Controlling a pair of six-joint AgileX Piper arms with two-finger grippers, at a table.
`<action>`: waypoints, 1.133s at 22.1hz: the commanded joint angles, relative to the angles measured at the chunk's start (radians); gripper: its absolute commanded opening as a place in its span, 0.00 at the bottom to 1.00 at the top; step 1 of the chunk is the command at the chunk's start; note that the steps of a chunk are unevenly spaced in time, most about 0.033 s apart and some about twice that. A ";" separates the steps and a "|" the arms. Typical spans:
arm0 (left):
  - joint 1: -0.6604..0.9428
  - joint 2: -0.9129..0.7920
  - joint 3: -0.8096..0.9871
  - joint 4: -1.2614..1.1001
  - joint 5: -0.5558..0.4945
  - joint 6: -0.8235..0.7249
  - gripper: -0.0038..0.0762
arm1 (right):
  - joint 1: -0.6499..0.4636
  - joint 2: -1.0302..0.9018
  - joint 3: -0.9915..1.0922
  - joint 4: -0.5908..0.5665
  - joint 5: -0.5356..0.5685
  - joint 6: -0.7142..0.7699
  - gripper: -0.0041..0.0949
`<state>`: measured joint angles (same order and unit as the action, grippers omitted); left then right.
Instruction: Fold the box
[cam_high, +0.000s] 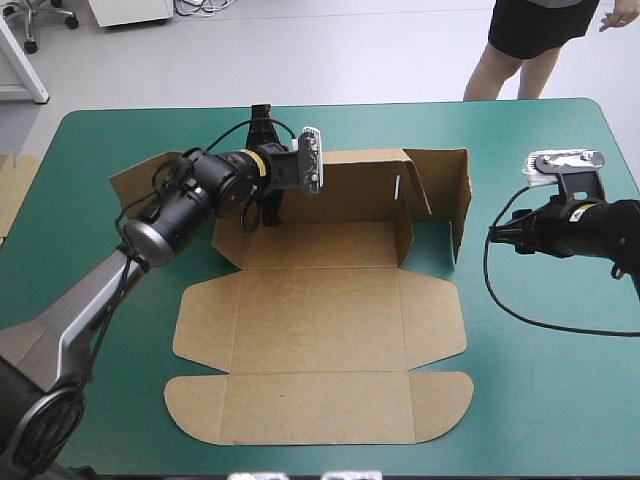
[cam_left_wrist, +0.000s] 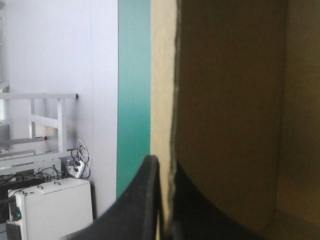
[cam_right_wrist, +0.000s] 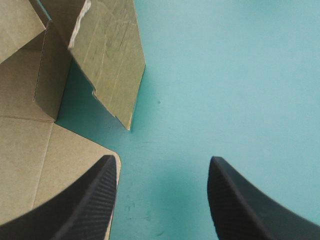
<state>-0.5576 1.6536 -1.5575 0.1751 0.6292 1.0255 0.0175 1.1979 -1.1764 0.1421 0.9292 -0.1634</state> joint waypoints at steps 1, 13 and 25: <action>-0.043 -0.109 0.107 0.059 -0.147 -0.155 0.03 | -0.007 -0.027 -0.031 -0.017 -0.055 0.006 0.56; -0.237 -0.195 0.425 0.556 -0.209 -0.807 0.03 | -0.010 -0.005 -0.186 0.005 -0.009 0.032 0.56; -0.250 -0.180 0.519 1.436 -0.147 -1.598 0.03 | -0.010 0.105 -0.314 0.060 0.118 0.013 0.56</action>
<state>-0.8055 1.4896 -1.0250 1.4847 0.4448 -0.4040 0.0144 1.3336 -1.4455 0.1824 1.0578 -0.1370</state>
